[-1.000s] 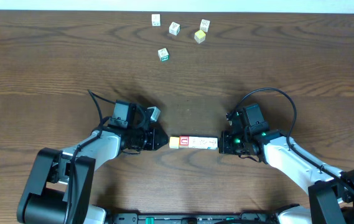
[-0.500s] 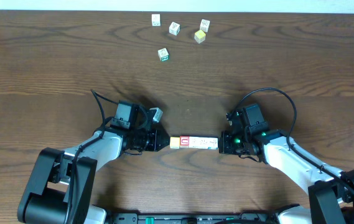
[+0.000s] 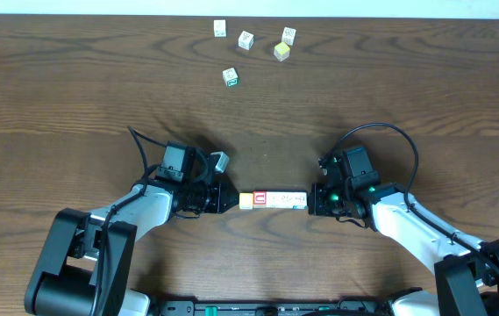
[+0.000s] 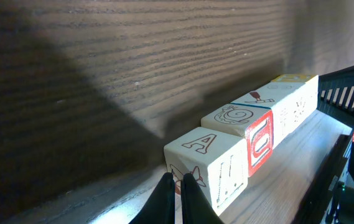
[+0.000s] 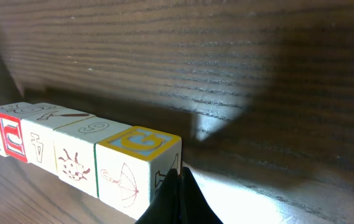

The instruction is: Lift 5 blocks

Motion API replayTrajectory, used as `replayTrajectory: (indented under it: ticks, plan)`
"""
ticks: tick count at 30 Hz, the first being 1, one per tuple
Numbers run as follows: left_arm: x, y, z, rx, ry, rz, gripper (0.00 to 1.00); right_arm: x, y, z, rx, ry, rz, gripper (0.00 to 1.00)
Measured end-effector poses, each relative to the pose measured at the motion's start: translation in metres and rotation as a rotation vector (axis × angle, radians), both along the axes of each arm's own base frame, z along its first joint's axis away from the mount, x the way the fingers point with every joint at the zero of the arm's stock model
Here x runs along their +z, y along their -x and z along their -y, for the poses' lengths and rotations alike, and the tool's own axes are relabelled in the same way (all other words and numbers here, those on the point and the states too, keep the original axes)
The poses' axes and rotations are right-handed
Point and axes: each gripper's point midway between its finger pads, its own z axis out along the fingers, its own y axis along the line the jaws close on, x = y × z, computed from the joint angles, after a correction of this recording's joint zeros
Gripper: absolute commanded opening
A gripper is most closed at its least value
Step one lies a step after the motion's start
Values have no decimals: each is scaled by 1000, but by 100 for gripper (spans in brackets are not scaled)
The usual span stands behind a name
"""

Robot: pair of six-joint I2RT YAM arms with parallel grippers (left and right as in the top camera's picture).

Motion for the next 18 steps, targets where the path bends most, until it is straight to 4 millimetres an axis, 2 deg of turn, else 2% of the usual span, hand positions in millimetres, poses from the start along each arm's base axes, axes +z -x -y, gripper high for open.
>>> replayTrajectory:
  ticks: [18]
  plan:
    - [1, -3, -1, 5, 1, 14, 7, -1, 0, -5, 20, 18, 21, 1]
